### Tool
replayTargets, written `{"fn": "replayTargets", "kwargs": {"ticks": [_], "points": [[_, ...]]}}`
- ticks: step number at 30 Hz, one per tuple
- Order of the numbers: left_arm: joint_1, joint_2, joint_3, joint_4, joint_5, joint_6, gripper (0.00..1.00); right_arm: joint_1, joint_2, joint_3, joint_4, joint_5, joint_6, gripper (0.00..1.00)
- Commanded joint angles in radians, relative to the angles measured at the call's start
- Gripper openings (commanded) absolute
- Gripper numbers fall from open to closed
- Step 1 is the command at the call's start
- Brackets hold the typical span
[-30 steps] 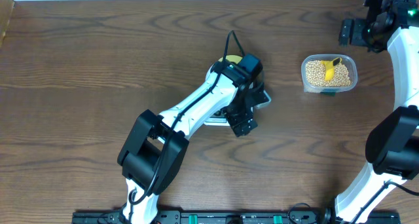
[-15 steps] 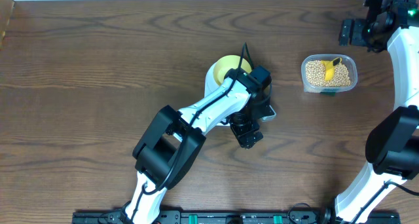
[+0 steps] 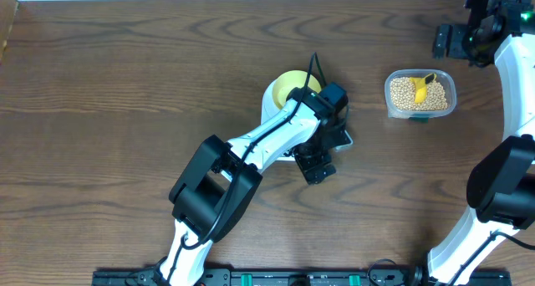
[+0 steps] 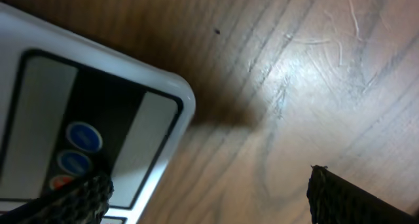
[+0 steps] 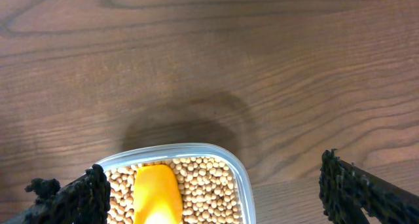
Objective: Scoop item into bowl and weigh 50g on scale
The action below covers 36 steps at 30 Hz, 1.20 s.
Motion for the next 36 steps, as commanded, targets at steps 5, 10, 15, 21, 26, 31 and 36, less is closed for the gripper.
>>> {"fn": "replayTargets", "kwargs": {"ticks": [5, 10, 15, 21, 26, 31, 36], "points": [[0.005, 0.040, -0.021, 0.001, -0.030, 0.038, 0.97, 0.003, 0.008, 0.005, -0.002, 0.004, 0.003, 0.99], [0.006, 0.042, -0.021, -0.016, -0.057, 0.038, 0.98, 0.003, 0.008, 0.005, -0.002, 0.004, 0.003, 0.99], [0.008, 0.047, -0.021, -0.011, -0.057, 0.039, 0.98, 0.003, 0.008, 0.005, -0.002, 0.004, 0.003, 0.99], [0.008, 0.058, -0.021, -0.001, -0.057, 0.039, 0.98, 0.003, 0.008, 0.005, -0.002, 0.004, 0.003, 0.99], [0.008, 0.066, -0.028, 0.007, -0.058, 0.038, 0.97, 0.003, 0.008, 0.005, -0.002, 0.004, 0.003, 0.99], [0.008, 0.075, -0.027, 0.006, -0.058, 0.038, 0.98, 0.003, 0.008, 0.005, -0.002, 0.004, 0.003, 0.99], [0.009, 0.077, -0.028, 0.006, -0.058, 0.039, 0.98, 0.003, 0.008, 0.005, -0.002, 0.004, 0.003, 0.99]]}}
